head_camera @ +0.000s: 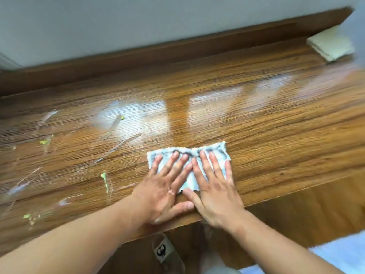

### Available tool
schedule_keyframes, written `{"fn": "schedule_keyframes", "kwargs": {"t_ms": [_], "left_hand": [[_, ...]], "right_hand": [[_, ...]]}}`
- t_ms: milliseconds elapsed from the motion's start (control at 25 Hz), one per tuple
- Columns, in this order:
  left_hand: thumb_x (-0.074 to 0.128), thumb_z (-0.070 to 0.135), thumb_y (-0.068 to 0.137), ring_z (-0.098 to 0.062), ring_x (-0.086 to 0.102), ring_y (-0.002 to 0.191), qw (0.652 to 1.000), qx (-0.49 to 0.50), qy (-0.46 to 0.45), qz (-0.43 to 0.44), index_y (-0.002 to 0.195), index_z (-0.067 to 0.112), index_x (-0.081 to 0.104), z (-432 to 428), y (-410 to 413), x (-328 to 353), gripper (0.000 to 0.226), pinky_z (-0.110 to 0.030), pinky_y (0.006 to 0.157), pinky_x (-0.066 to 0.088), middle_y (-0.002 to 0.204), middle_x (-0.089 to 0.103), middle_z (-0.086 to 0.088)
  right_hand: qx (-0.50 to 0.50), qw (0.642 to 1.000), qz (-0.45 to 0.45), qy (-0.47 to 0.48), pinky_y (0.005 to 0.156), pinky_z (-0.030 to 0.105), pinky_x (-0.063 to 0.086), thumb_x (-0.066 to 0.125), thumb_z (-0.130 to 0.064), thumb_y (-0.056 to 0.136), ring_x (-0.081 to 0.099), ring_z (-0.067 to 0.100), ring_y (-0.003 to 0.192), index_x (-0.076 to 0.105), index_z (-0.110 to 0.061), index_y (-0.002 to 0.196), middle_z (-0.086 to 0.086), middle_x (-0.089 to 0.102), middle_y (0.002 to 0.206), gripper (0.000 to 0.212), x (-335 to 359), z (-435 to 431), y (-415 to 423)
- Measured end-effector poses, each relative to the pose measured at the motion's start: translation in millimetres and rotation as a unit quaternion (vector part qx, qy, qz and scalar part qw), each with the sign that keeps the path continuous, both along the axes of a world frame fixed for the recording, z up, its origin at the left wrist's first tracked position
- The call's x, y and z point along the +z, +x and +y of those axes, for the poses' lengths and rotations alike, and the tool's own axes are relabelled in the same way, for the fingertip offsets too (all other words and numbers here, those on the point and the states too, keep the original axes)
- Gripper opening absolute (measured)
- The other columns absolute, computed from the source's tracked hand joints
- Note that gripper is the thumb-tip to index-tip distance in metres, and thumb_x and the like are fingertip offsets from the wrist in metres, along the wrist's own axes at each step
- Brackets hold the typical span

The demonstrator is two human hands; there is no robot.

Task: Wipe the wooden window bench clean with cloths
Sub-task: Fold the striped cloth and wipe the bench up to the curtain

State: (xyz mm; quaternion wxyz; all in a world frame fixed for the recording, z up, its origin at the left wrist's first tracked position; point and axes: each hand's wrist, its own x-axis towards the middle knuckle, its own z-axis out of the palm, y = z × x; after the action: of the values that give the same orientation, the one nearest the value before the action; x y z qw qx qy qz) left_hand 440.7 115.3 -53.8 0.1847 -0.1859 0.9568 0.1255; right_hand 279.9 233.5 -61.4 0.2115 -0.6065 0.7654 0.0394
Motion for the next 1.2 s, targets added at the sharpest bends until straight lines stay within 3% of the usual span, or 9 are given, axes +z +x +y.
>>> {"fn": "schedule_keyframes", "kwargs": {"t_ms": [200,280,400,480,640,840,1000,1080,1200], "left_hand": [[0.033,0.081,0.091,-0.04,0.022,0.152,0.999,-0.006,0.046,-0.017,0.156,0.006,0.034,72,60,0,0.098,-0.058,0.112,0.018,0.164,0.029,-0.015],[0.029,0.081,0.092,-0.037,0.016,0.154,0.999,-0.004,0.039,-0.009,0.158,0.01,0.028,66,59,2,0.097,-0.056,0.115,0.013,0.166,0.024,-0.012],[0.009,0.087,0.086,-0.023,-0.028,0.152,0.998,0.054,0.013,0.003,0.161,0.024,-0.011,15,34,-2,0.099,-0.054,0.121,-0.012,0.167,-0.021,-0.001],[-0.007,0.09,0.076,-0.019,-0.036,0.148,0.997,0.08,-0.006,-0.008,0.157,0.03,-0.023,-36,10,-10,0.102,-0.053,0.121,-0.019,0.164,-0.031,0.003],[-0.016,0.093,0.065,-0.018,-0.029,0.15,0.995,0.095,-0.029,-0.031,0.158,0.03,-0.02,-86,-12,-13,0.112,-0.054,0.122,-0.015,0.167,-0.025,0.003],[-0.003,0.086,0.085,-0.02,-0.033,0.15,0.999,0.033,0.026,0.01,0.158,0.029,-0.021,14,50,2,0.094,-0.054,0.121,-0.016,0.165,-0.027,0.0],[0.019,0.059,0.104,-0.02,-0.011,0.157,0.976,0.198,0.021,0.086,0.163,0.021,0.009,75,64,-3,0.071,-0.049,0.123,0.0,0.171,-0.002,-0.003],[0.023,0.052,0.104,-0.023,-0.006,0.157,0.957,0.277,0.012,0.085,0.162,0.017,0.012,79,42,-11,0.069,-0.051,0.122,0.001,0.171,0.001,-0.004],[0.022,0.047,0.102,-0.027,0.002,0.157,0.956,0.285,-0.046,0.053,0.162,0.017,0.015,69,23,-23,0.067,-0.056,0.122,0.004,0.171,0.006,-0.005]], "right_hand": [[0.045,0.999,-0.007,0.009,0.115,0.061,0.016,0.02,-0.074,0.098,0.018,0.033,0.156,0.035,-0.016,0.158,0.012,0.021,0.168,0.085,-3,68,51],[0.055,0.998,-0.007,0.003,0.118,0.06,0.011,0.017,-0.076,0.097,0.009,0.03,0.157,0.032,-0.019,0.16,0.01,0.015,0.17,0.086,-1,60,44],[0.018,1.0,-0.004,-0.006,0.122,0.056,-0.012,0.003,-0.079,0.093,-0.026,0.02,0.154,-0.003,-0.03,0.163,0.0,-0.019,0.17,0.086,0,2,18],[-0.011,1.0,-0.002,0.0,0.121,0.056,-0.019,0.007,-0.078,0.094,-0.032,0.018,0.151,-0.014,-0.034,0.161,-0.004,-0.029,0.167,0.083,-5,-57,0],[-0.008,1.0,0.013,0.007,0.121,0.056,-0.018,0.011,-0.074,0.096,-0.028,0.018,0.153,-0.011,-0.035,0.162,-0.004,-0.025,0.168,0.08,-12,-109,-18],[0.038,0.999,-0.014,-0.03,0.123,0.053,-0.012,0.006,-0.076,0.096,-0.023,0.021,0.155,0.0,-0.028,0.164,0.003,-0.015,0.171,0.084,-2,10,34],[-0.011,0.993,-0.032,-0.111,0.122,0.051,0.011,0.027,-0.052,0.106,0.015,0.025,0.157,0.039,-0.015,0.156,0.01,0.024,0.168,0.063,10,62,48],[-0.008,0.99,-0.035,-0.138,0.122,0.051,0.012,0.034,-0.04,0.104,0.016,0.026,0.157,0.037,-0.01,0.156,0.011,0.023,0.168,0.06,9,43,44],[0.022,0.996,-0.008,-0.092,0.123,0.05,0.006,0.024,-0.046,0.104,0.007,0.025,0.158,0.024,-0.011,0.161,0.009,0.012,0.17,0.067,-4,5,41]]}}
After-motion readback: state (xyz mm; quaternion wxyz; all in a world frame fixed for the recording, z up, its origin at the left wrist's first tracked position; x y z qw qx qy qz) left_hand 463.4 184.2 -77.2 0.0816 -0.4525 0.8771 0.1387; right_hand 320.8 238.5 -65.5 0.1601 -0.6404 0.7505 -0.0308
